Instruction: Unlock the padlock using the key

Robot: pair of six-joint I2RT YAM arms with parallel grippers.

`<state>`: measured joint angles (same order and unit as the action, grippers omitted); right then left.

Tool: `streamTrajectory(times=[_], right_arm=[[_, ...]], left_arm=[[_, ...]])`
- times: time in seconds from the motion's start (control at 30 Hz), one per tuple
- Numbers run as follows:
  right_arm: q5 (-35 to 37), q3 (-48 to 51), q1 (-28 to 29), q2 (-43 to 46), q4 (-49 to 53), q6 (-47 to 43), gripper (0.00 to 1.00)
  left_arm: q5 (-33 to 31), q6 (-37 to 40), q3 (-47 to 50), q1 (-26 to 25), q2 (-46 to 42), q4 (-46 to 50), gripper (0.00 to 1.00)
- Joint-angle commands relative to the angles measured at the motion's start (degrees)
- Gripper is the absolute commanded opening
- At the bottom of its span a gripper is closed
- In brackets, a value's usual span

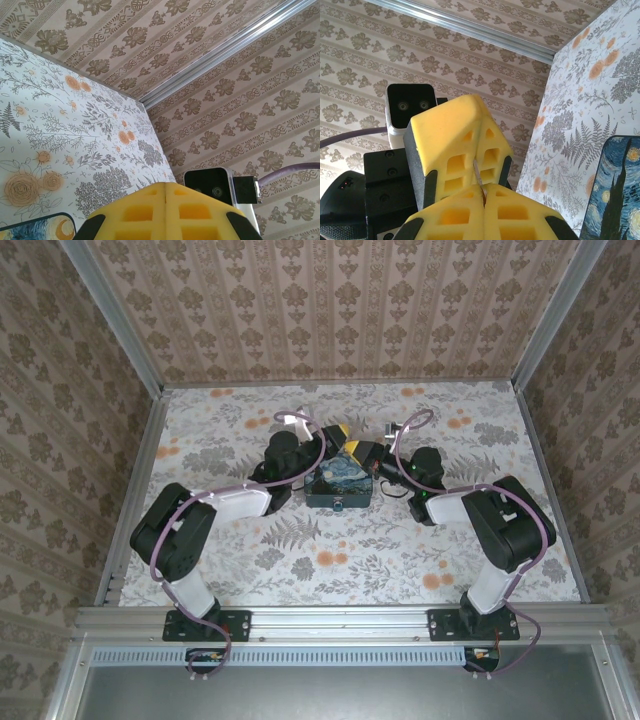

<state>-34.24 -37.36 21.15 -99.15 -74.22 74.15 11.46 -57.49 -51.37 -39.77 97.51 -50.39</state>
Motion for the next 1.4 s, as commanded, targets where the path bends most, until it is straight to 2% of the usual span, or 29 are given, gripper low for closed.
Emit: streamTrajectory(times=[0.0,0.57,0.73,0.83,0.97,1.03,1.13,1.2,1.27,1.37], right_arm=[[1.5,0.7,-0.6,0.8,-2.3,-0.2,0.0],[1.6,0.2,-1.1,0.5,-2.3,0.8,0.0],[0.6,1.0,-2.4,-0.5,-1.7,1.0,0.0],[-0.5,0.3,-4.2,-1.9,-1.2,1.6,0.0],[-1.5,-1.0,-6.1,-2.4,3.3,-1.0,0.0],[-1.8,-2.2,-6.6,-1.4,9.1,-4.8,0.0],[-2.3,-4.4,-6.6,0.1,18.9,-10.4,0.0],[-3.3,-6.5,-6.6,0.4,25.1,-13.3,0.0],[-3.6,-7.5,-6.6,0.1,28.1,-14.6,0.0],[-3.4,-8.4,-6.5,-0.1,30.0,-15.2,0.0]], left_arm=[[-1.1,-0.8,1.4,0.1,-2.7,-2.0,0.0],[-0.2,-2.0,3.8,0.7,-3.5,-3.2,0.0],[1.1,-3.7,5.6,2.3,-5.3,-2.5,0.52],[2.3,-2.6,7.5,3.1,-8.4,1.8,0.71],[4.1,2.4,9.0,3.2,-14.3,13.2,0.86],[4.6,6.1,8.8,3.0,-17.3,21.5,0.92],[4.3,12.0,7.8,1.6,-20.7,32.3,0.96],[2.2,16.6,6.1,-0.3,-21.9,41.0,0.98],[-2.4,20.2,4.5,-3.3,-22.4,48.1,1.0],[-7.2,23.3,5.8,-7.7,-22.5,50.3,1.0]])
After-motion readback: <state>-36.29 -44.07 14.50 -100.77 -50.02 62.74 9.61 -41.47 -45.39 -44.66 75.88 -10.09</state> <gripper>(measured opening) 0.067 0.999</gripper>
